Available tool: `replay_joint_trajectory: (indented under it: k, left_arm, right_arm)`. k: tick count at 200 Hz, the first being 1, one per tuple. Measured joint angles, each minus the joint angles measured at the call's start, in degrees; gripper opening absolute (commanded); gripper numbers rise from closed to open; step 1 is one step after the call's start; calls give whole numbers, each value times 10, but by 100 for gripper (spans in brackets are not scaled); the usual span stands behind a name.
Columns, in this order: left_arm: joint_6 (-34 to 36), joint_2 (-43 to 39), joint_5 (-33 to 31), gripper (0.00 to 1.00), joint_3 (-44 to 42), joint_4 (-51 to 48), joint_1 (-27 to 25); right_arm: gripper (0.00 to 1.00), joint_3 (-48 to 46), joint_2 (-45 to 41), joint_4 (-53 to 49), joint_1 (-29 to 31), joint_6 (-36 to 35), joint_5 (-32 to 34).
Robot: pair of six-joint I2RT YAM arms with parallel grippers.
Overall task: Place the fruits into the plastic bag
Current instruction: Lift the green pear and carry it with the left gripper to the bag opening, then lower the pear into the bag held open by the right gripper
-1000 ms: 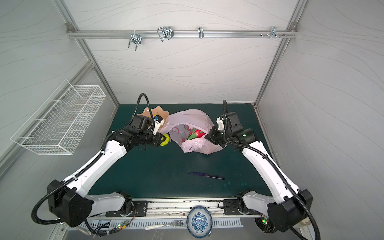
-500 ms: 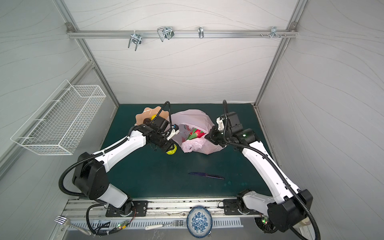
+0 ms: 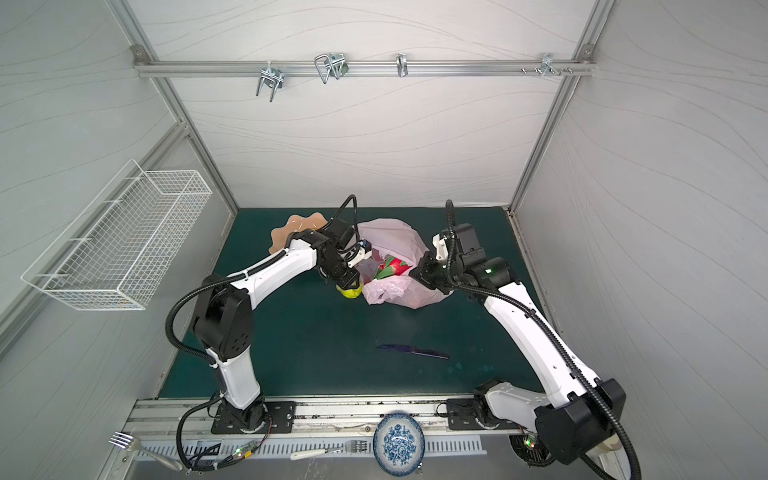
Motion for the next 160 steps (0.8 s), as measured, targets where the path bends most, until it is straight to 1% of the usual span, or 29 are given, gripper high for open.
replay_joint_trajectory:
  k: [51,103,129,160]
  left_arm:
    - [7,49,0,5,104,-23,2]
    - [5,77,-2,4,150,-27,12]
    - [-11,89,2,5,163,-7,13]
    - [-38,115,20,4,191,11,13]
  right_arm:
    - [0,-5,-5,1,0,0,0]
    - [0,-9,-8,1,0,0,0]
    - [0,-9,-8,2,0,0,0]
    - [0,-9,-8,2,0,0,0]
